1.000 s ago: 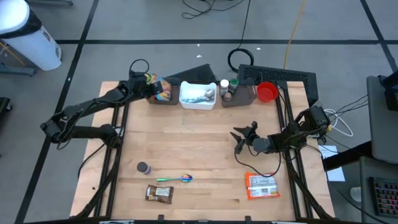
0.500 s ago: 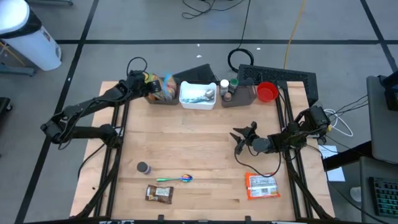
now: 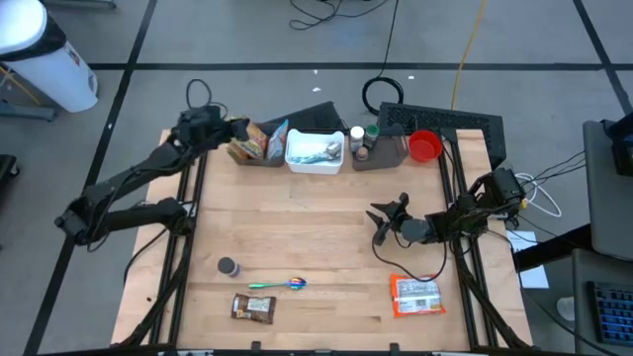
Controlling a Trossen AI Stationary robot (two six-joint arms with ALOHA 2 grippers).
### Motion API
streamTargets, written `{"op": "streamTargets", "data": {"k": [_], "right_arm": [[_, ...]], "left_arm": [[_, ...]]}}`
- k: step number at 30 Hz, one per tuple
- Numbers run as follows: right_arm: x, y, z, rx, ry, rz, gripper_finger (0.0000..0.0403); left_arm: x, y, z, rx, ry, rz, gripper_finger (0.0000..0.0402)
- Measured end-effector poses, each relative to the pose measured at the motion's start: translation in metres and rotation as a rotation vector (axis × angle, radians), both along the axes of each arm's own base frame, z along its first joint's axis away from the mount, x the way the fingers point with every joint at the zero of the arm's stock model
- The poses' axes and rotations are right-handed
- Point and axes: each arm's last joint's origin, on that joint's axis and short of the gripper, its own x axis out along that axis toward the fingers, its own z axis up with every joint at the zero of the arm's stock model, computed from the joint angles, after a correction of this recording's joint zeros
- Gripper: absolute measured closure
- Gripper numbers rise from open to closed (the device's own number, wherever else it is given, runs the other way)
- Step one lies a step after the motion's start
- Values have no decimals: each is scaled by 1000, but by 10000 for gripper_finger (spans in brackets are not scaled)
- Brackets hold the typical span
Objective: Pick & Place Food Item
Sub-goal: Put the violet seasoning into the right black bin
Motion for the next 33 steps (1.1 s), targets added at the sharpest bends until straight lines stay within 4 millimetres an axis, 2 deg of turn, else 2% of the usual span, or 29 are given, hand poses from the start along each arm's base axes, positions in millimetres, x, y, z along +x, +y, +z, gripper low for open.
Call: {"op": "streamTargets", "data": {"k": [6,12,17,23,27,33], "right_arm": [[0,0,0,-18,12,8,273],[0,0,0,-18,12,8,273],[0,0,1,-23,5,11,273],[11,-4,15,-87,-79,34,272],[33,-12,32,-136,-159,69,250],[75,-33,59,-141,-245,89,173]], "left_arm": [[-18,-28,21,107,2,-114,238],[-28,-64,19,89,74,-295,238],[-19,-87,-4,212,-21,-413,238],[-10,-104,-51,542,-274,-473,238],[-15,-109,-77,604,-332,-421,238],[-7,-106,-78,617,-240,-447,238]]}}
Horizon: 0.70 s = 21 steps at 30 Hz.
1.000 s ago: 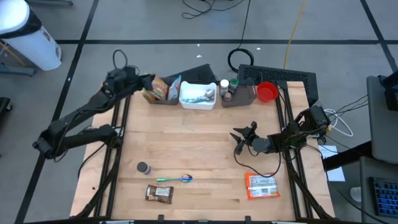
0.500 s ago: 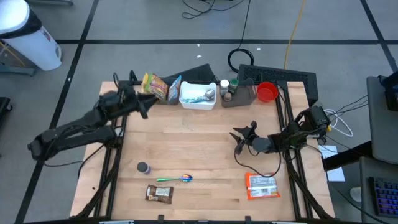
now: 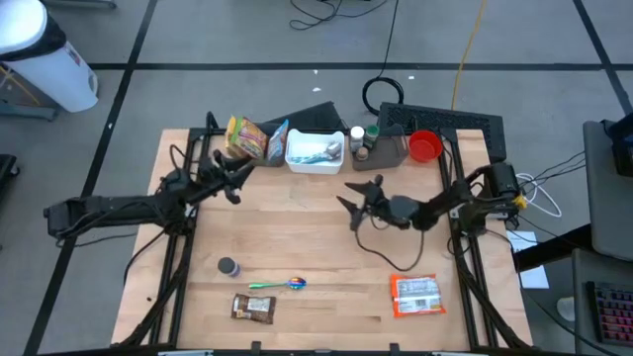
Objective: Pick & Place Food Item
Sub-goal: Put the violet seasoning into the right black bin
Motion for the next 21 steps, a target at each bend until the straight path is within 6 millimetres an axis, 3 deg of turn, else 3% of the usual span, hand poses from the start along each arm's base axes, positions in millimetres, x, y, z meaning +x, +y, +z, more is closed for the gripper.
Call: {"op": "streamTargets", "data": {"k": [4,9,15,21], "right_arm": [[18,-10,8,-26,46,-5,125],[28,-15,14,-64,77,-18,94],[31,-16,23,-64,20,-23,89],[32,-15,29,-52,-49,-22,93]], "left_arm": [[6,2,0,32,53,-1,236],[14,5,6,75,81,-5,207],[21,8,13,98,94,-2,162],[23,8,21,107,70,-1,143]]}}
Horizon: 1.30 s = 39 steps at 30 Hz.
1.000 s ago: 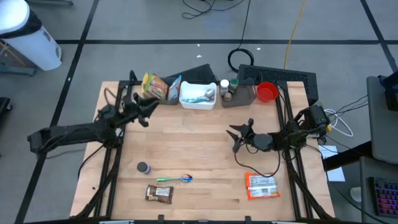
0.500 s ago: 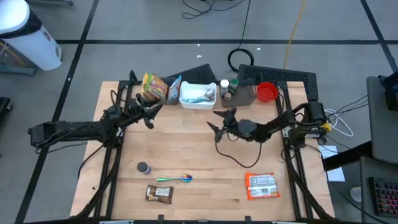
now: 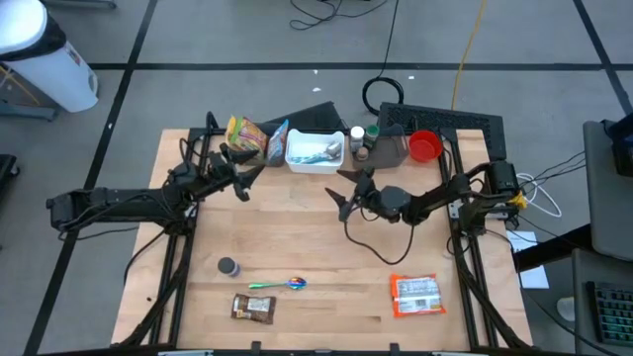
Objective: Pick & Place Food Item
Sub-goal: Put the violet seasoning into the right black bin
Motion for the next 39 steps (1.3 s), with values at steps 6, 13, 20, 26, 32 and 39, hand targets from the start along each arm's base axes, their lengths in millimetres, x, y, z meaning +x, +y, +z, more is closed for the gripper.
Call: {"op": "streamTargets", "data": {"k": [6,13,20,26,32,39], "right_arm": [[0,0,0,56,-31,4,93],[0,0,0,16,-9,1,95],[-2,-12,11,-165,-33,1,94],[9,-40,29,-58,-125,67,104],[30,-50,44,23,19,174,108],[41,-36,40,-45,228,310,108]], "left_arm": [[0,0,0,-25,-8,-6,144],[0,0,-2,-33,10,-5,140],[0,0,-1,-24,-2,-4,144],[1,0,-5,-38,43,-4,140],[1,1,-11,-15,118,9,145],[2,-2,-10,-31,102,-76,146]]}}
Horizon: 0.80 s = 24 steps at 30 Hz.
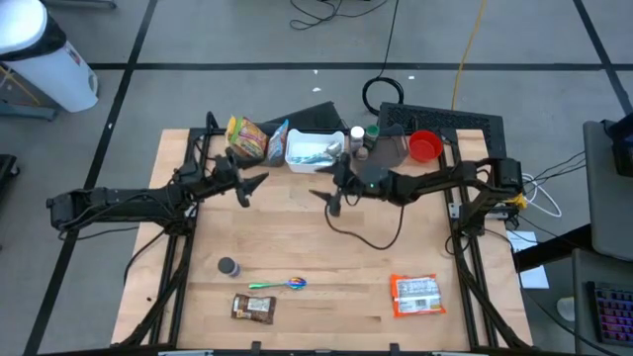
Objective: Pick & Place Food Item
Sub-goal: Put the violet seasoning into the right black bin
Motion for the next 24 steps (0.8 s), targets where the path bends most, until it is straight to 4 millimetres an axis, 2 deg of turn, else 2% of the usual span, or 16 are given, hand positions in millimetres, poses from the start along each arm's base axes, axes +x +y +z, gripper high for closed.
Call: {"op": "streamTargets", "data": {"k": [6,10,14,19,24], "right_arm": [[-7,34,-19,110,40,80,110],[-9,66,-17,123,-26,174,110],[-10,91,-11,63,-79,231,110],[-12,103,-3,7,-155,153,110],[-12,103,1,57,-211,154,110]], "left_arm": [[3,-11,2,-37,-27,-188,146],[6,-21,2,-40,-30,-255,147],[7,-32,10,10,-98,-320,146],[7,-43,13,57,-132,-377,147],[8,-48,13,89,-124,-403,146]]}}
